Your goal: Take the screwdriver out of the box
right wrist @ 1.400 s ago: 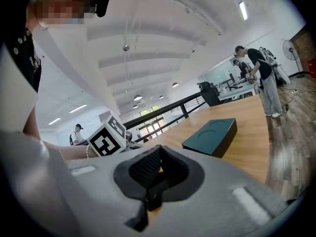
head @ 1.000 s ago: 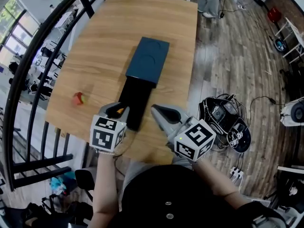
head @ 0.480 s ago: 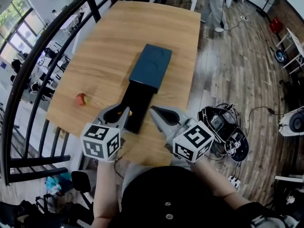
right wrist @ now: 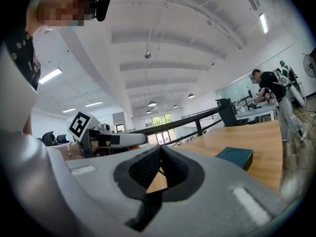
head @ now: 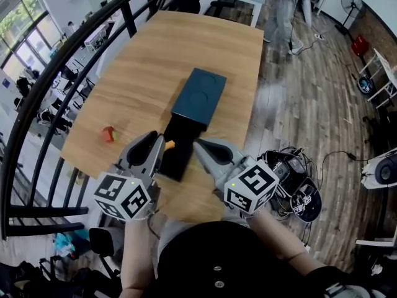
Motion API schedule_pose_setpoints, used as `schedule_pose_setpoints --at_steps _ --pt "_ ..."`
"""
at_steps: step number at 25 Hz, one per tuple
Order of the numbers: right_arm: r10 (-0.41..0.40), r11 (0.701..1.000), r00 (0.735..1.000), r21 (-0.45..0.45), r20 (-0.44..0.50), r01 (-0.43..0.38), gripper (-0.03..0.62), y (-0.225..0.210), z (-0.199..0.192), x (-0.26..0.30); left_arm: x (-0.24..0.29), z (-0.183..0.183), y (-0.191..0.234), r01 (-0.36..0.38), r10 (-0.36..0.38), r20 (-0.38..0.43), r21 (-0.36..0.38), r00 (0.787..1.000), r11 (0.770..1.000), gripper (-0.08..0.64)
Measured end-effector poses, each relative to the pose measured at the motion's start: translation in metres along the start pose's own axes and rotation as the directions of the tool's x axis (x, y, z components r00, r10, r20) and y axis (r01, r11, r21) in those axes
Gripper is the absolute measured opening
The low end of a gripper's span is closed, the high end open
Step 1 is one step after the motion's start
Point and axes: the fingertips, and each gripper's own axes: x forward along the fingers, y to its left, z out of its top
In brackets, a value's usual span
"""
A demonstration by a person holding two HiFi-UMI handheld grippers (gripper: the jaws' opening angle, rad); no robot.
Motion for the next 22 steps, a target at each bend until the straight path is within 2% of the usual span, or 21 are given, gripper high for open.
schedule_pose_setpoints --at_steps 4,8,22 --pt "0.005 1.000 1.000 -0.031 0.021 -0.005 -0.003 0.003 0.009 0.004 -0.007 0.014 -0.002 0.014 -0.009 0.104 -0.050 0.995 0.999 0.078" --pt "0.018 0.999 0.999 -0.033 0.031 -0.017 -0.003 0.006 0.013 0.006 -0.013 0.016 0.001 0.030 -0.016 0.149 -0.091 0.989 0.995 0.078" --pt "0.021 0.999 1.000 -0.025 0.002 -0.020 -0.003 0.015 0.003 0.002 -0.017 0.000 -0.002 0.068 -0.048 0.137 -0.141 0.989 0.988 0.078"
